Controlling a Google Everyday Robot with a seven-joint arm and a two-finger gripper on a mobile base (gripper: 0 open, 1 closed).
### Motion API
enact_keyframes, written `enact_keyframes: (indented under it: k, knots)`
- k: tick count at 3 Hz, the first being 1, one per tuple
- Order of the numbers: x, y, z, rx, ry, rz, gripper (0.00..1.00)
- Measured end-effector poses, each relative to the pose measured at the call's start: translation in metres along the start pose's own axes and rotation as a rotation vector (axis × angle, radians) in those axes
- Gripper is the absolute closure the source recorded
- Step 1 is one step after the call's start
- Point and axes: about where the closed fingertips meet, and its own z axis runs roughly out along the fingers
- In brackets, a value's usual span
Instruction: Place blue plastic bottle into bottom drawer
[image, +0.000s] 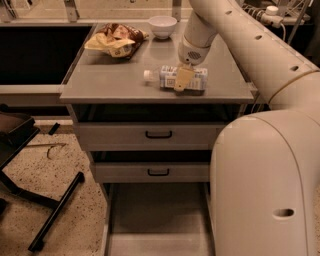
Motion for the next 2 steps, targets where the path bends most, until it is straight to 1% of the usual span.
enact_keyframes:
  k: [1,2]
  knots:
    - [-0.008,0.028,-0.018,-0.040,0.018,-0.046,0.86]
    - [-0.013,0.073,-0.031,-0.089,-0.007,-0.075,1.00]
